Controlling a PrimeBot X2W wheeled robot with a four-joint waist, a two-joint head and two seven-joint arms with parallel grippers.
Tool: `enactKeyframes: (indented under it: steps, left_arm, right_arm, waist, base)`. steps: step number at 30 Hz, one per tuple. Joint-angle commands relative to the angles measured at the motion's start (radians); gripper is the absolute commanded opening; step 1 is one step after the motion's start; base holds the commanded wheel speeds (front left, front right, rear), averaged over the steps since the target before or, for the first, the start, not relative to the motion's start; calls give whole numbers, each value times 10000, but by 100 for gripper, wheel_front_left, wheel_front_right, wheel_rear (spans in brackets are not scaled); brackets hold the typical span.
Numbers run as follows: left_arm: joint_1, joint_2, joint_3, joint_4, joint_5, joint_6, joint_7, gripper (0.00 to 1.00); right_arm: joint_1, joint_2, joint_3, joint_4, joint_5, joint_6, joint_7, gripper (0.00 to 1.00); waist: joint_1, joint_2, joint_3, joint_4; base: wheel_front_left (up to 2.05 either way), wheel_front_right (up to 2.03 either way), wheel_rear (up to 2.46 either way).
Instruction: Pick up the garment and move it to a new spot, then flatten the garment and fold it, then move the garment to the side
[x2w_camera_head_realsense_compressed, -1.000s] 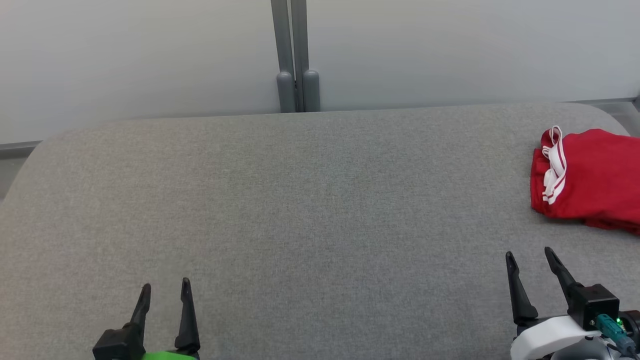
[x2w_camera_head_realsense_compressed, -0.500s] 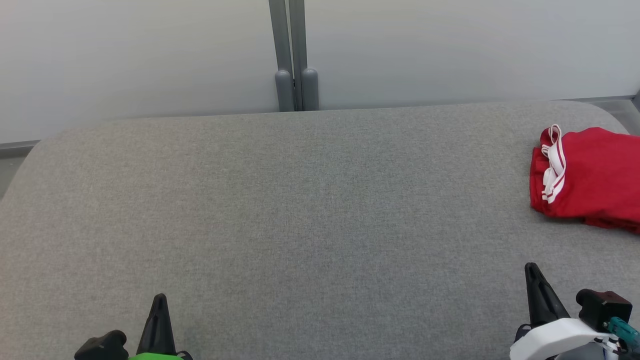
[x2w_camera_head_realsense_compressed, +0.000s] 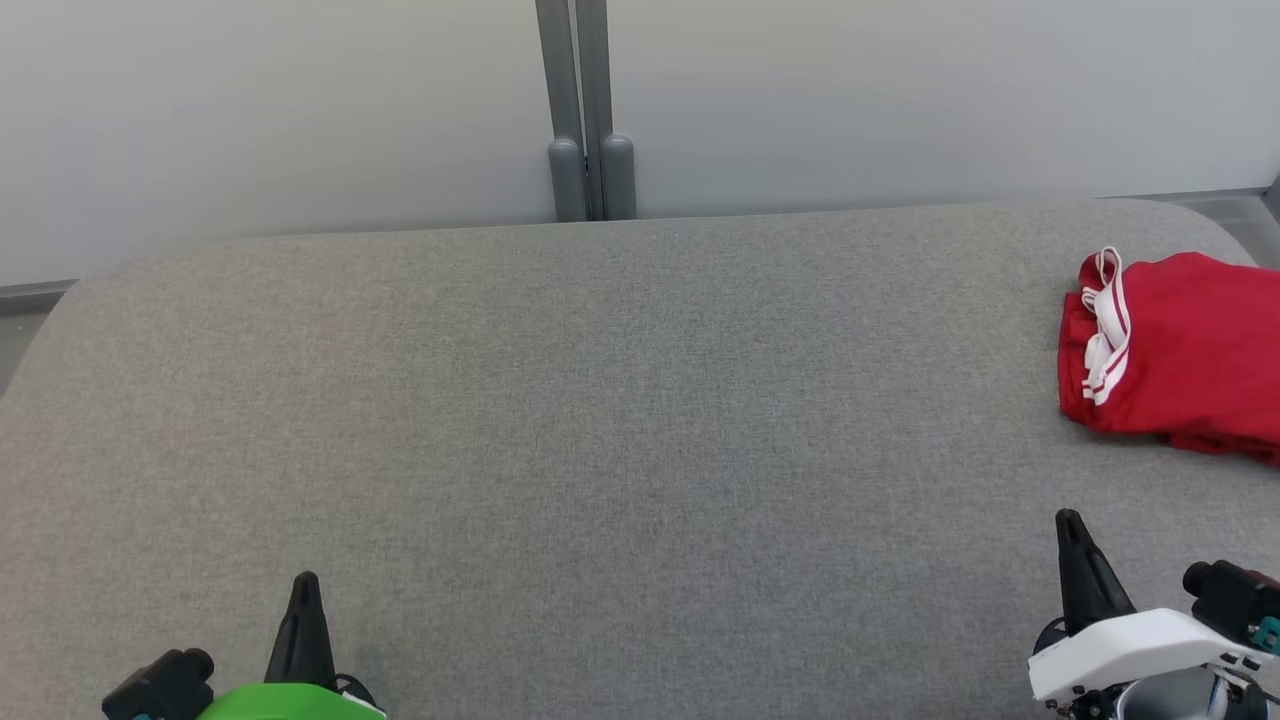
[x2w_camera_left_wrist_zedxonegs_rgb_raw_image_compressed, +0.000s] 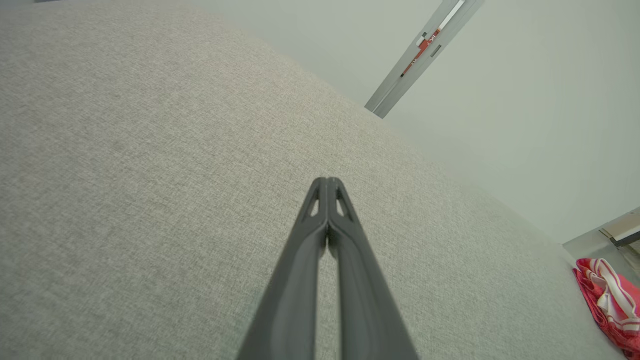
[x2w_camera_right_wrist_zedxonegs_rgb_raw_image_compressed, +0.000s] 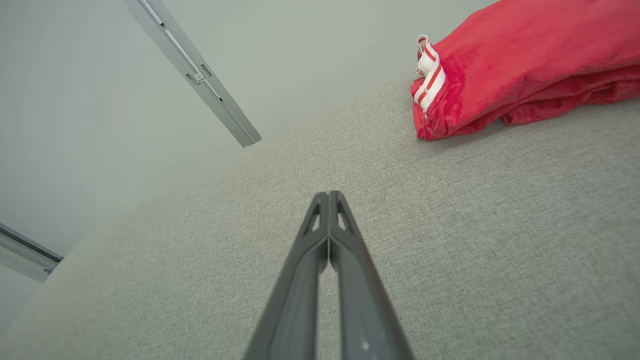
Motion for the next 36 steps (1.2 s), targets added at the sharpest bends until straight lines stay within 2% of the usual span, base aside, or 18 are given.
enactKeyframes:
  steps: [1, 36]
  left_arm:
    - [-328, 41, 87, -146, -398, -91, 71, 0]
    - [-1021, 72, 587, -197, -4708, -458, 1266, 0]
  right_arm:
    - [-266, -31, -44, -160, 414, -3, 73, 0]
    - [-858, 91, -195, -119, 5343, -4, 1258, 0]
  waist:
    - [0, 0, 2, -2]
    - [0, 0, 63, -61]
  base:
    - [0, 0, 0]
    - [0, 0, 0]
